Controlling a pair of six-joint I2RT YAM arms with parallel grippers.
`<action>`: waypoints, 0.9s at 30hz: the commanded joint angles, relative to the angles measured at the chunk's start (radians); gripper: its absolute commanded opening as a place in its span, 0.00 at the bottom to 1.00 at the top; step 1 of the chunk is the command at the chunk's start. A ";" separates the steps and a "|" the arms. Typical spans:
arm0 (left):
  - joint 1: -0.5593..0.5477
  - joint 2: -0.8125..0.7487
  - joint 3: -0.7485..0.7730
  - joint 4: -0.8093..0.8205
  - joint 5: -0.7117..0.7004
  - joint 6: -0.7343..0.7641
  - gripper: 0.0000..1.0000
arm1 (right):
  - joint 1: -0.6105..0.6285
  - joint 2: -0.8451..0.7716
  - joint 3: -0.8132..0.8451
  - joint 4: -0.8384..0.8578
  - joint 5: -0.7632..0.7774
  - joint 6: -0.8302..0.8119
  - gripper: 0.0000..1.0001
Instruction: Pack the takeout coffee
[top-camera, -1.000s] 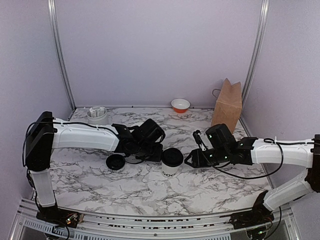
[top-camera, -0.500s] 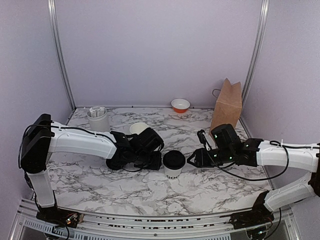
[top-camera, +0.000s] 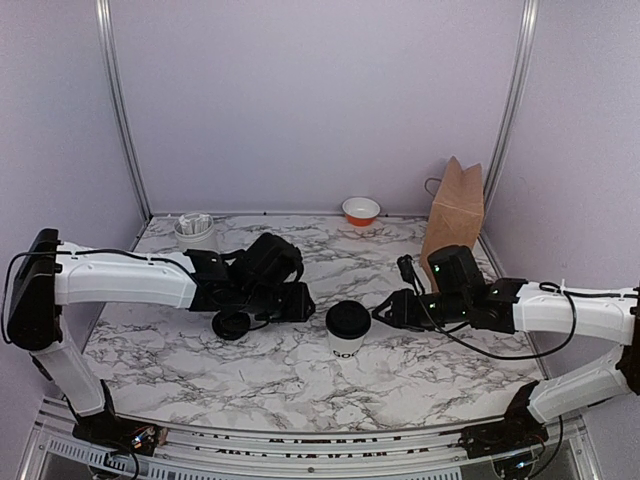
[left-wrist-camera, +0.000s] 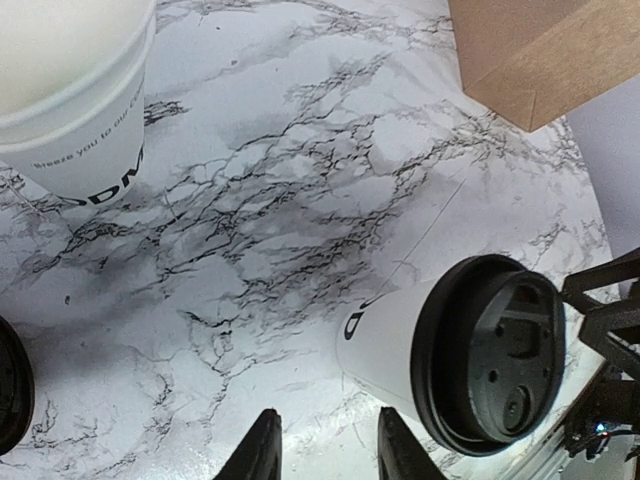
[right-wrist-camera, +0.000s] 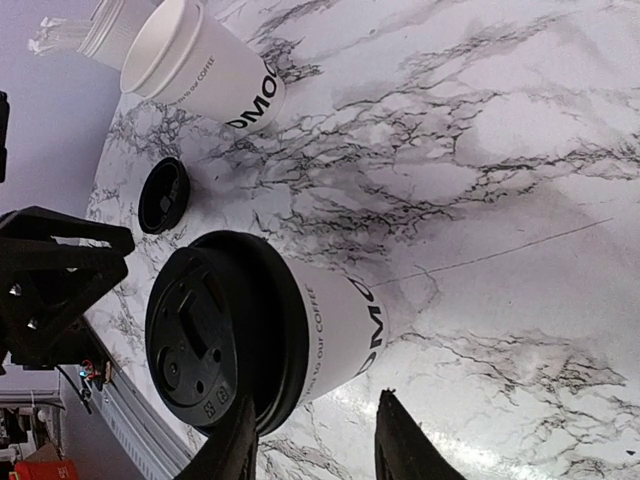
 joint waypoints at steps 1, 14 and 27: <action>0.041 -0.052 -0.020 0.074 0.107 -0.019 0.34 | -0.028 0.015 -0.008 0.074 -0.050 0.035 0.37; 0.054 0.047 0.021 0.148 0.228 -0.028 0.34 | -0.028 0.035 -0.038 0.117 -0.070 0.068 0.32; 0.052 0.089 0.012 0.167 0.241 -0.039 0.34 | -0.028 0.080 -0.045 0.157 -0.081 0.072 0.30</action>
